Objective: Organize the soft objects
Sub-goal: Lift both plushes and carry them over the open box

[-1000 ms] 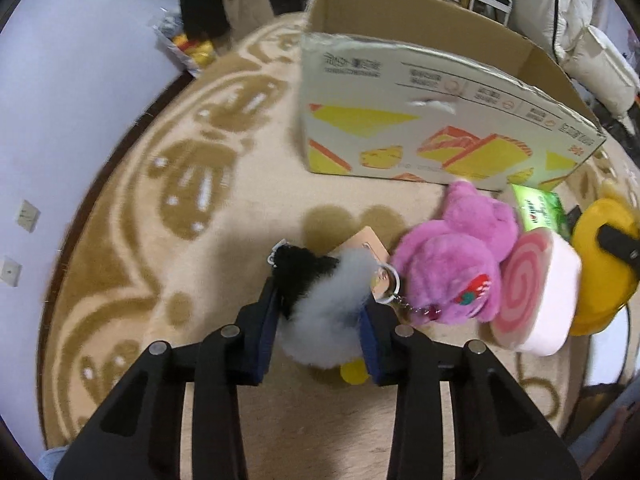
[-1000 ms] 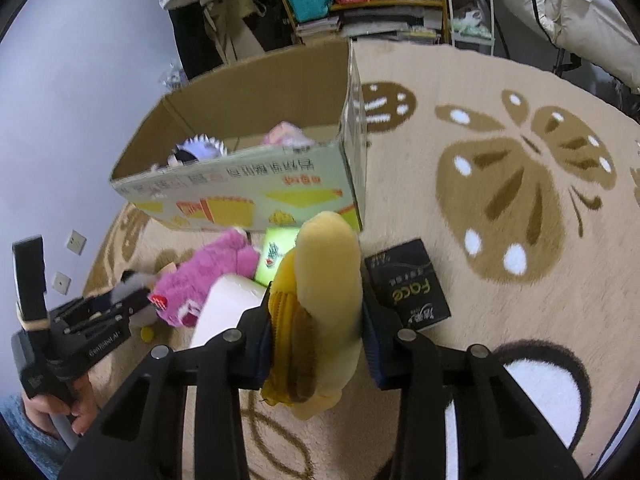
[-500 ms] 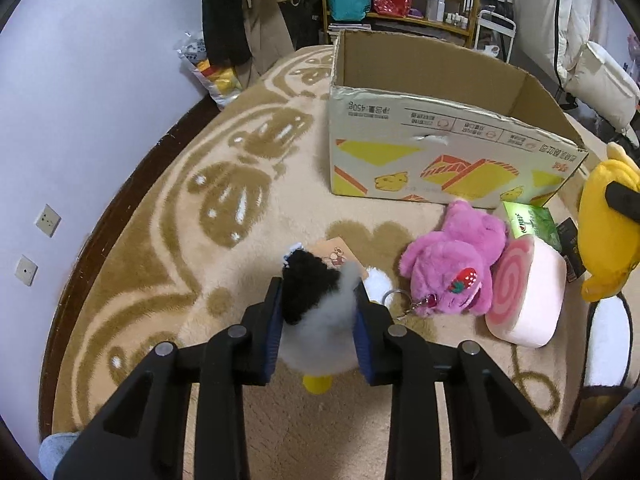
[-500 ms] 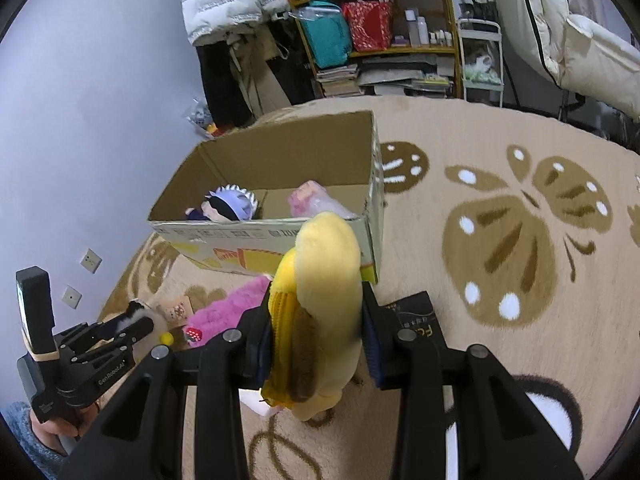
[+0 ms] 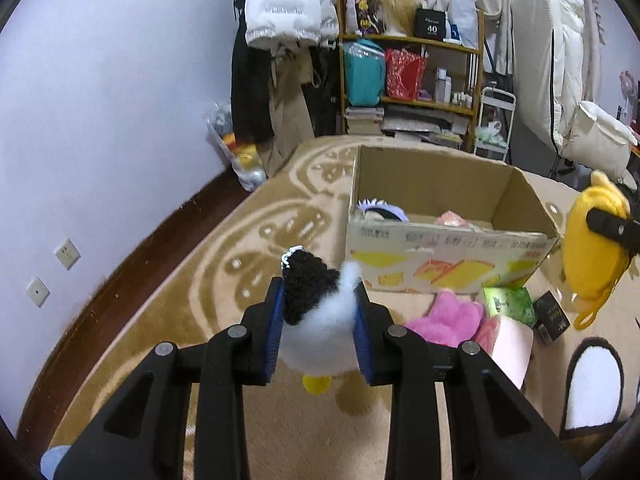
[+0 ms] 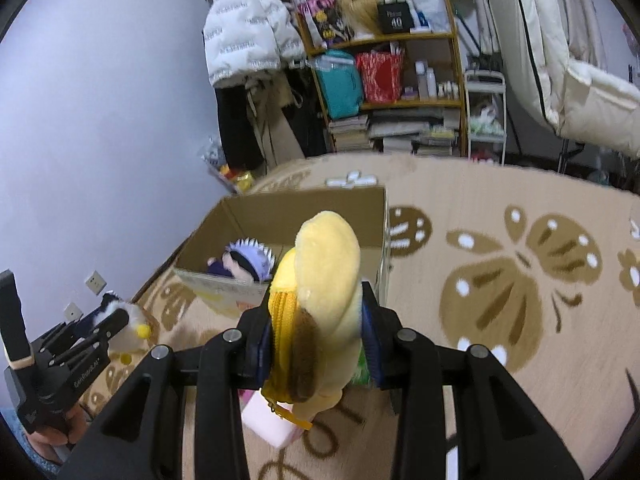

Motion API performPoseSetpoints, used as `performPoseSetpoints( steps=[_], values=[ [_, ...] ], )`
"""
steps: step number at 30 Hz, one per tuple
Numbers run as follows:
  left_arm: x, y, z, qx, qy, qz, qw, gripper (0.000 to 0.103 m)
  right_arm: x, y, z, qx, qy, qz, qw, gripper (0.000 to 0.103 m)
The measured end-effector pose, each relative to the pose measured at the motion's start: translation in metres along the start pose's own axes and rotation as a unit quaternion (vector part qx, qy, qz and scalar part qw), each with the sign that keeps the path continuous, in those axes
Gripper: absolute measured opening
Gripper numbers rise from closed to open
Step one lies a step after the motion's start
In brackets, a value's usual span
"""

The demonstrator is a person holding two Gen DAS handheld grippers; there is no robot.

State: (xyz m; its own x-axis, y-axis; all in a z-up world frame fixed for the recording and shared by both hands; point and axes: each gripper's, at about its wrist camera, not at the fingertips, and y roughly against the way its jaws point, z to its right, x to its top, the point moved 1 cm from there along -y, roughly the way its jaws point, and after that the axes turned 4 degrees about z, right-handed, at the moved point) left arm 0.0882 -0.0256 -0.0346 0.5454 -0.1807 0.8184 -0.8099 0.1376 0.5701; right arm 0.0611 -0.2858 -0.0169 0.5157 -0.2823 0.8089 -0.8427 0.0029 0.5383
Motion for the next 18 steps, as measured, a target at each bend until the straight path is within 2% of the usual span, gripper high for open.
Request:
performPoseSetpoints(
  steps=[7, 13, 18],
  values=[
    [0.013, 0.002, 0.005, 0.006, -0.015, 0.024, 0.9996, 0.030, 0.026, 0.000, -0.009, -0.031, 0.028, 0.036, 0.998, 0.039],
    [0.038, -0.003, 0.010, 0.010, -0.022, 0.052, 0.9984, 0.030, 0.041, -0.008, -0.018, -0.068, 0.057, 0.055, 0.995, 0.039],
    [0.061, -0.010, 0.014, 0.010, -0.025, 0.075, 0.9968, 0.030, 0.050, -0.022, -0.022, -0.069, 0.066, 0.056, 0.994, 0.039]
  ],
)
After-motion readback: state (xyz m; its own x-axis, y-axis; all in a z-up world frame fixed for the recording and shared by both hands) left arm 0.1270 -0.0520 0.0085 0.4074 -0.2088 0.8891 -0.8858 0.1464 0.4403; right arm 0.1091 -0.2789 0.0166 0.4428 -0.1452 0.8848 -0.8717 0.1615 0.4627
